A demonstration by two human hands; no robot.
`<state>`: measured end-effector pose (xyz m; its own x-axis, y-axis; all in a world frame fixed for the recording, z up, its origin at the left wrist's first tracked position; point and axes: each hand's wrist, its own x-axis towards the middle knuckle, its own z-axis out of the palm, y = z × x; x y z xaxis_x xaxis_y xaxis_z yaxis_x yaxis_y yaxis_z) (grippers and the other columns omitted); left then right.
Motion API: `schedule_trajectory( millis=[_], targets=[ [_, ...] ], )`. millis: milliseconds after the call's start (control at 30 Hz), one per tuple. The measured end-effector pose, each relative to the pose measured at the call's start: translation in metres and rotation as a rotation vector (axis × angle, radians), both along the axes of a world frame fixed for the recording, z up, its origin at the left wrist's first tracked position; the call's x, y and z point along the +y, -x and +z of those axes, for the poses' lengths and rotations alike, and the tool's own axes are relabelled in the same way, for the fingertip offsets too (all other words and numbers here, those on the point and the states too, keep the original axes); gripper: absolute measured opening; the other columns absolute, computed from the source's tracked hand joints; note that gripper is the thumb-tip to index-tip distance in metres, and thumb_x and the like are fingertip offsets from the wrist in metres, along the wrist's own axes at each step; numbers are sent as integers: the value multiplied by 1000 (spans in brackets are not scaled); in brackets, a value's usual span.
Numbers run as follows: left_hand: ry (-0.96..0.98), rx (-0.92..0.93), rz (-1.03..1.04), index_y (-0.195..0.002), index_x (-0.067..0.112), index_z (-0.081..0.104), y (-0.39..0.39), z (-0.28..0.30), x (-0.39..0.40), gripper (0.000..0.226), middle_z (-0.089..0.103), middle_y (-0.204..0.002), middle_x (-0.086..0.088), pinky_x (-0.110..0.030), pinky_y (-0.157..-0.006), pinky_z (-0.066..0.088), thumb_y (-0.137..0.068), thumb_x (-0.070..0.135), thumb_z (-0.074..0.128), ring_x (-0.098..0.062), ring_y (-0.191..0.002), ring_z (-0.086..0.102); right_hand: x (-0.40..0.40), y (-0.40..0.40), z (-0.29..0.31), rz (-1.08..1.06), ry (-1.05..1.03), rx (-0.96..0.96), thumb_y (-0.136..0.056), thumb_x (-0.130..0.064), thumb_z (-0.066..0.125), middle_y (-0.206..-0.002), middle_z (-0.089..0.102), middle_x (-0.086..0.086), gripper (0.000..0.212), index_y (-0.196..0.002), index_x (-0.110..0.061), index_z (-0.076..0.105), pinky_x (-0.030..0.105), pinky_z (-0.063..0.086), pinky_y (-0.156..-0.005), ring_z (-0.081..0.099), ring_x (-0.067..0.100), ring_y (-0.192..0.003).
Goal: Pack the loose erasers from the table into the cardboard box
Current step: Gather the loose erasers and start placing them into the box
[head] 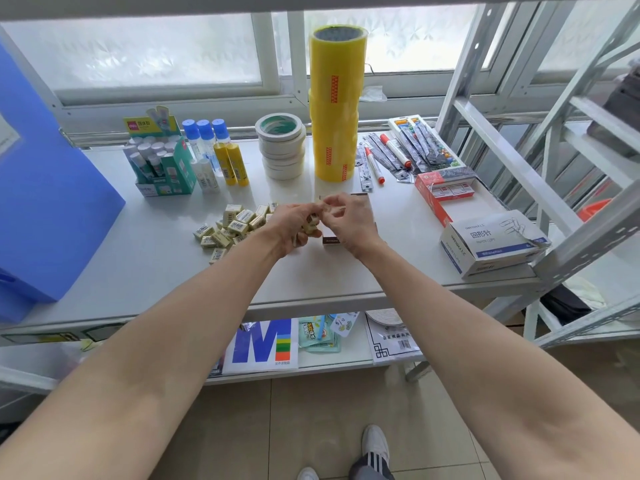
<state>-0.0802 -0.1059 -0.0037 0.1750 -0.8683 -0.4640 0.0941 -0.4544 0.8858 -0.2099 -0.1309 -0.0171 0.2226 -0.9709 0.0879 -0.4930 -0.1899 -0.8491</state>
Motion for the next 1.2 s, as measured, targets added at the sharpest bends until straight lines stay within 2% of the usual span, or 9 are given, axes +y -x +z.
schedule_trajectory(
  millis=[200,333,367,433,500,633,767,900,1200],
  targets=[
    [10,-98,3,-94,9,62,2,-7,-1,22,52,-61,0,-16,-34,25,-88,28,71,-10,-44,57,-18,8,1,48,98,171,-86,-22,70,-103,65,11,25,-106,-7,68,32,53,-86,63,18,-87],
    [61,-333,8,-112,11,62,2,-17,-9,33,60,-79,-5,-15,-35,33,-87,30,72,-16,-52,60,-41,13,-4,-42,77,292,-88,-14,66,-117,51,13,25,-112,-7,67,30,47,-95,61,25,-96],
    [71,-390,-17,-118,12,62,3,-20,-12,38,63,-86,-5,-16,-40,40,-86,31,72,-17,-58,62,-45,13,-8,-33,67,329,-88,-14,66,-118,50,13,25,-112,-8,67,30,47,-95,61,26,-97],
    [87,-515,-59,-126,11,60,5,-25,-17,47,65,-103,-7,-23,-67,52,-84,30,73,-20,-83,65,-52,10,-14,6,60,397,-88,-14,66,-118,51,13,24,-111,-8,67,30,45,-93,59,27,-100],
    [81,-602,-81,-127,12,60,6,-29,-20,50,66,-115,-10,-32,-88,53,-82,28,73,-25,-102,64,-56,5,-19,33,69,437,-87,-14,67,-117,52,13,24,-111,-9,67,29,44,-90,58,28,-101],
    [74,-658,-135,-122,20,61,7,-27,-20,44,71,-93,-8,-33,-70,57,-79,24,68,-23,-77,67,-59,-7,-27,52,83,426,-87,-10,65,-114,56,10,24,-110,-13,69,34,49,-90,61,28,-99],
    [67,-679,-138,-125,17,61,8,-27,-21,47,68,-82,-6,-36,-73,58,-79,22,68,-23,-71,66,-59,-10,-32,-9,130,394,-84,2,58,-111,58,11,27,-107,-11,64,40,51,-87,61,30,-94],
    [59,-641,-120,-124,18,60,8,-28,-20,45,65,-70,-1,-29,-60,53,-79,18,67,-22,-56,62,-56,-11,-32,-127,161,363,-88,0,54,-109,53,15,15,-101,-6,58,38,49,-82,57,32,-91],
    [37,-662,-139,-125,18,60,9,-25,-19,46,68,-77,-5,-32,-59,55,-79,18,66,-20,-52,63,-52,-13,-23,-118,68,353,-86,-9,59,-98,68,11,8,-81,-14,63,33,51,-83,62,27,-94]
  ],
)
